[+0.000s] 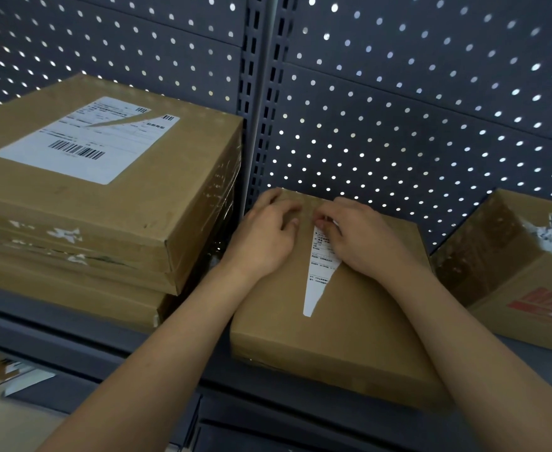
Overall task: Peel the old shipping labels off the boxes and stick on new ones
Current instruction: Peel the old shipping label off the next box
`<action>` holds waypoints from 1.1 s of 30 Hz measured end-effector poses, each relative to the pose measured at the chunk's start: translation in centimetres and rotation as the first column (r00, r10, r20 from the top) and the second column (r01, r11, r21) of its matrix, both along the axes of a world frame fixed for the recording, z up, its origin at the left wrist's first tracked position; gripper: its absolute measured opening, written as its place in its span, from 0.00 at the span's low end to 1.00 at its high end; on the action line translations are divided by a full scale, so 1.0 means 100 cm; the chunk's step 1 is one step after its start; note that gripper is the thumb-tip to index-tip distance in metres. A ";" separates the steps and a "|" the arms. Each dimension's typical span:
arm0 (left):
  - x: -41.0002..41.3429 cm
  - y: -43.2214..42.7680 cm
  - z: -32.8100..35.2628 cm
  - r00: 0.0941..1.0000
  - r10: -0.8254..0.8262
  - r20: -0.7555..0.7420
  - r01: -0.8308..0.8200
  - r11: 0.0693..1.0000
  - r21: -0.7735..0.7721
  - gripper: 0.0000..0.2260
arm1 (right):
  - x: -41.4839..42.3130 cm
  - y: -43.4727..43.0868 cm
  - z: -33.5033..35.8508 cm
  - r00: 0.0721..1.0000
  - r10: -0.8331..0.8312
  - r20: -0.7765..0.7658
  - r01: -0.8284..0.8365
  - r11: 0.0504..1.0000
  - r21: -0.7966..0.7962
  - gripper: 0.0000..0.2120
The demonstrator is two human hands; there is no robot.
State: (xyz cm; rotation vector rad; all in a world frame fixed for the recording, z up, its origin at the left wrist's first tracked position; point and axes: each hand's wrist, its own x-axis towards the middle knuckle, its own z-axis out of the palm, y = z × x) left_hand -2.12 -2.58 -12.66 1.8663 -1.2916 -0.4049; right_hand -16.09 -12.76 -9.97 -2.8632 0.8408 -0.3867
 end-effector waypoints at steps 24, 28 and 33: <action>0.001 -0.001 -0.001 1.000 0.002 0.021 -0.002 1.000 0.010 0.16 | 0.003 0.000 0.004 0.985 -0.061 -0.164 0.020 0.971 -0.240 0.08; 0.001 -0.001 -0.002 1.000 -0.001 0.026 0.000 1.000 0.019 0.17 | 0.008 0.002 0.007 0.970 -0.061 -0.234 -0.016 0.948 -0.316 0.10; 0.000 -0.001 -0.001 1.000 -0.002 0.027 0.001 1.000 0.020 0.17 | 0.009 0.001 0.006 0.959 -0.087 -0.271 -0.008 0.944 -0.330 0.13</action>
